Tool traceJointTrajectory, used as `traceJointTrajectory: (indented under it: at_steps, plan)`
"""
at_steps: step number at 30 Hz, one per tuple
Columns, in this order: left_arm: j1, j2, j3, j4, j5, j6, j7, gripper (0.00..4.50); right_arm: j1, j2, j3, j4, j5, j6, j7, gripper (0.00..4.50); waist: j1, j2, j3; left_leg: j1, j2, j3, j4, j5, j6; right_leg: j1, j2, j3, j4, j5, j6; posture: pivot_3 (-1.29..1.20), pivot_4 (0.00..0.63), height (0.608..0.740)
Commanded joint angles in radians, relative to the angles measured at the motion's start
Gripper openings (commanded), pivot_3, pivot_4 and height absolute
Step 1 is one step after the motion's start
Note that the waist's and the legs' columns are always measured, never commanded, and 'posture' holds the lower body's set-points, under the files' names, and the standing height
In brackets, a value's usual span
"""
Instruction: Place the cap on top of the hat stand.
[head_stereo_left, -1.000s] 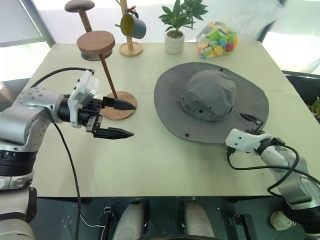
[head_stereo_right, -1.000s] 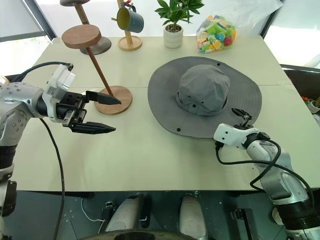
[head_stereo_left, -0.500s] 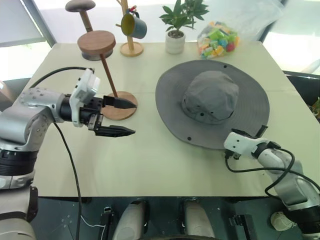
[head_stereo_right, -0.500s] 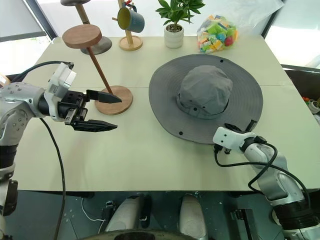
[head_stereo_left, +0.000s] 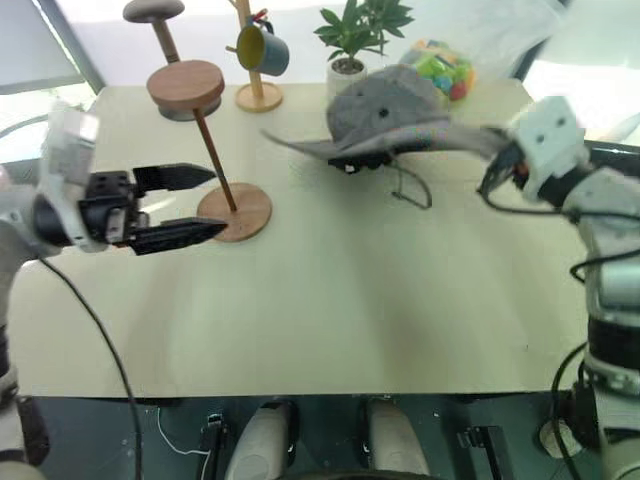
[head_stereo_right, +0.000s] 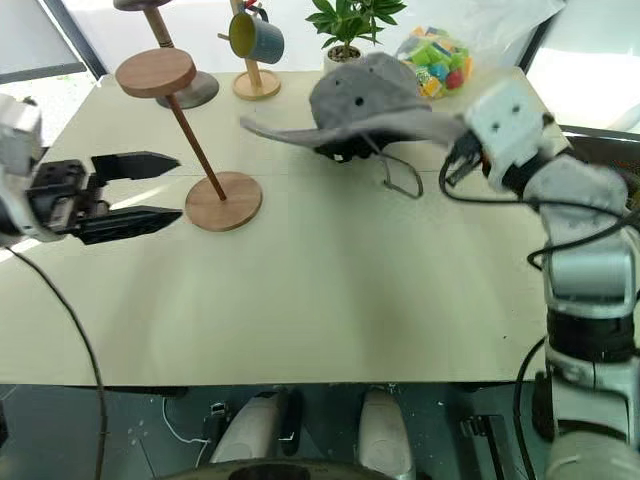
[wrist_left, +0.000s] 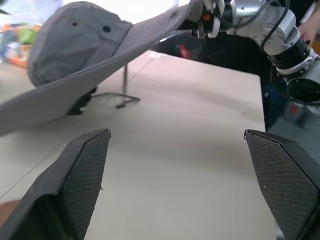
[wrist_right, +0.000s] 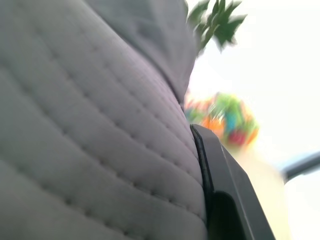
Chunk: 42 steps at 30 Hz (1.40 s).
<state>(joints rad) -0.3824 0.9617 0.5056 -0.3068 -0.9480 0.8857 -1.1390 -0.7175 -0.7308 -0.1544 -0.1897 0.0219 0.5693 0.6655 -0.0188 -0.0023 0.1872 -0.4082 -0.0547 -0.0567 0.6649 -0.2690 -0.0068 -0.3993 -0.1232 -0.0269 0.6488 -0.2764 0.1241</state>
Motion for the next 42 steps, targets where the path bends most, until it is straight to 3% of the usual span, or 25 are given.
traceJointTrajectory:
  at_steps: [1,6,11,15,19,31,42]
  plan:
    - [0.13,0.005,0.256,-0.098,-0.099,0.081,0.095,4.5,-0.243,0.011,0.032,0.189,0.029,-0.028,0.013,0.03,-0.001,0.0,0.0,0.0,0.0,0.0,0.0,0.0,0.0,0.0,0.0,0.0,0.0,0.0,0.0,0.0,0.15,0.739]
    - [0.364,-0.043,0.476,-0.223,-0.165,0.112,0.171,4.5,-0.528,0.059,0.1,0.567,-0.003,-0.158,-0.001,0.03,0.0,0.0,0.0,0.0,0.0,0.001,-0.002,0.001,-0.003,-0.002,0.0,0.002,0.0,0.001,-0.002,0.0,0.15,0.739]
    - [0.48,-0.071,0.569,-0.261,-0.222,0.095,0.23,4.5,-0.692,0.098,0.13,0.847,-0.032,-0.291,-0.026,0.03,0.003,0.0,0.0,-0.001,0.0,0.001,-0.002,0.002,-0.004,-0.002,-0.001,0.002,-0.001,0.002,-0.003,0.0,0.15,0.739]
    - [0.579,-0.11,0.677,-0.279,-0.276,0.081,0.274,4.5,-0.851,0.138,0.175,1.124,-0.106,-0.415,-0.13,0.03,-0.005,0.0,0.001,-0.001,-0.001,0.002,-0.003,0.004,-0.008,-0.004,-0.001,0.004,-0.001,0.002,-0.004,0.0,0.15,0.739]
    - [0.636,-0.117,0.705,-0.286,-0.293,0.051,0.299,4.5,-0.961,0.161,0.174,1.3,-0.132,-0.498,-0.214,0.03,-0.017,0.0,0.001,-0.002,0.0,0.002,-0.007,0.005,-0.01,-0.007,-0.001,0.004,-0.001,0.002,-0.004,0.0,0.15,0.739]
    - [0.634,-0.099,0.654,-0.238,-0.335,-0.031,0.361,4.5,-1.142,0.311,0.057,1.465,-0.053,-0.55,-0.333,0.03,-0.049,0.001,0.001,-0.002,0.0,0.004,-0.017,0.008,-0.014,-0.013,0.001,0.009,0.001,0.001,-0.006,0.0,0.15,0.739]
    - [0.67,-0.138,0.715,-0.17,-0.397,-0.073,0.444,4.5,-1.244,0.475,-0.02,1.472,0.009,-0.578,-0.353,0.03,-0.052,0.001,0.001,-0.002,0.001,0.005,-0.017,0.008,-0.014,-0.016,0.002,0.013,0.002,0.001,-0.006,0.0,0.15,0.739]
